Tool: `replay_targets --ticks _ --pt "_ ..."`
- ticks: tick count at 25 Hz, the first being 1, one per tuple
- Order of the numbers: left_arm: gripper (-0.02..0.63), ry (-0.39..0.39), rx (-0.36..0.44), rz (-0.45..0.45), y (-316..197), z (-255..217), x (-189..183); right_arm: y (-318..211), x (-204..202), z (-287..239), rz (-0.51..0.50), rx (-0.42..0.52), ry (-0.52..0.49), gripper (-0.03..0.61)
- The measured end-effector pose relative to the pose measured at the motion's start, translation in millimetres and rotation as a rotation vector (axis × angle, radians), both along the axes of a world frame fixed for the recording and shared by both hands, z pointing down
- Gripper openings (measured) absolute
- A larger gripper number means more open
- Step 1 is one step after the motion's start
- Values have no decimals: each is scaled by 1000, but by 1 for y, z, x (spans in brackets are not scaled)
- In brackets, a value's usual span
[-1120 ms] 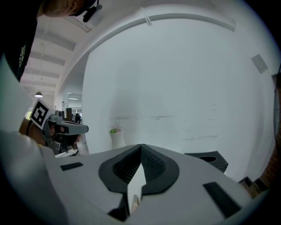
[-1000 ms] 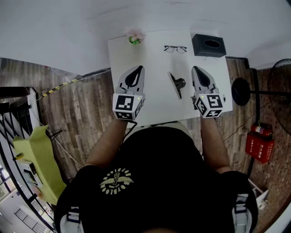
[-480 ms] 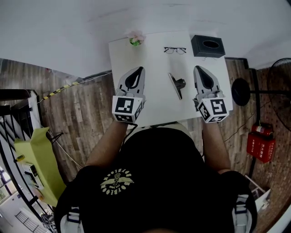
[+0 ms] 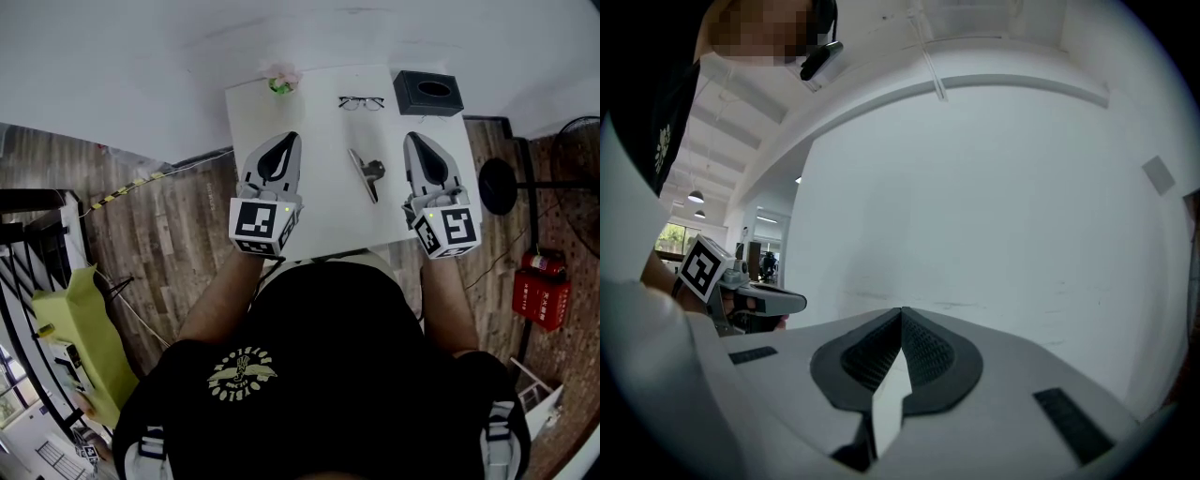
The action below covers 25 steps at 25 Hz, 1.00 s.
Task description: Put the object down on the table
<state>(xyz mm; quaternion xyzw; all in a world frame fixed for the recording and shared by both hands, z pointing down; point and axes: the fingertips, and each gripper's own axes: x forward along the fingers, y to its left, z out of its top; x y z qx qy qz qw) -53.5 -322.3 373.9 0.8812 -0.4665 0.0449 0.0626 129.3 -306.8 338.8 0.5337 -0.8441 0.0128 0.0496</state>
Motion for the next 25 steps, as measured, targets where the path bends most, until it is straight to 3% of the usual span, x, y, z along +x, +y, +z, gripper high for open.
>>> replay_targets --ticks 25 --pt "6 20 17 95 18 -6 -9 40 -8 -13 99 -12 -12 2"
